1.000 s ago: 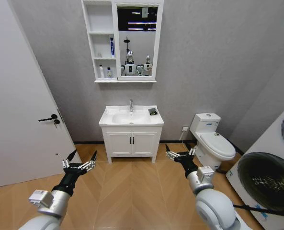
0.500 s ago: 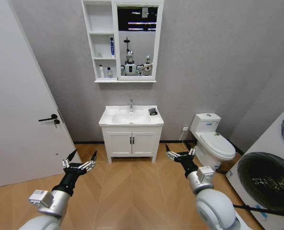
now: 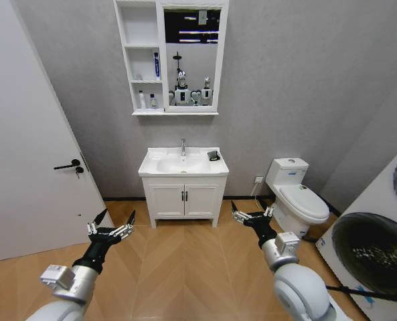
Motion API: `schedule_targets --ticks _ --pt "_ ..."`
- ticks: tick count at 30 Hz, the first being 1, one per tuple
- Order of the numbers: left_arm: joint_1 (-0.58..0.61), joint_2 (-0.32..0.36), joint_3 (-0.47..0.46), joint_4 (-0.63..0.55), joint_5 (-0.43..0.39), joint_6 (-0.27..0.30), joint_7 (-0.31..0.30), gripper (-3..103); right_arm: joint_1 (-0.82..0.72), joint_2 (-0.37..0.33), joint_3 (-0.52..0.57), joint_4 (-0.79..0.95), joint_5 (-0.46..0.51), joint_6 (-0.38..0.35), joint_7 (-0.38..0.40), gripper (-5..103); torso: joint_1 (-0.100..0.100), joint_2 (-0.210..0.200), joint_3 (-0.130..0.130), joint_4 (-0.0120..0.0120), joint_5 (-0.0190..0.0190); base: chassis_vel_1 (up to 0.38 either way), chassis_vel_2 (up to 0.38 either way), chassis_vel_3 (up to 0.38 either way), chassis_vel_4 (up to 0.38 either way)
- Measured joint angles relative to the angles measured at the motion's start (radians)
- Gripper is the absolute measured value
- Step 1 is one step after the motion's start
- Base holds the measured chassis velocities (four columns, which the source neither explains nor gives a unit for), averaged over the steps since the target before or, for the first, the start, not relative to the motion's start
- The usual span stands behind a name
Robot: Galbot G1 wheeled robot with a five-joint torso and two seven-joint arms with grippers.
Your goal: Move facial cleanser and shampoo from washbasin to cabinet, then wipe washbasin with towel.
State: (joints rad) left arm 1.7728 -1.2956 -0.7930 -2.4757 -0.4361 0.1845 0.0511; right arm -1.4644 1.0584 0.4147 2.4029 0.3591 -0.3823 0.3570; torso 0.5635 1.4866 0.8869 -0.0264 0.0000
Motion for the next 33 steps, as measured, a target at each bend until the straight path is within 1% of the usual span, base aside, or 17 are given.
schedule_targets --ticks 33 --pt "0.0 0.0 0.0 0.0 0.0 0.0 0.0 100 0.0 0.0 0.0 0.0 0.0 0.0 0.0 100 0.0 0.0 0.0 0.0 0.0 0.0 0.0 0.0 0.0"
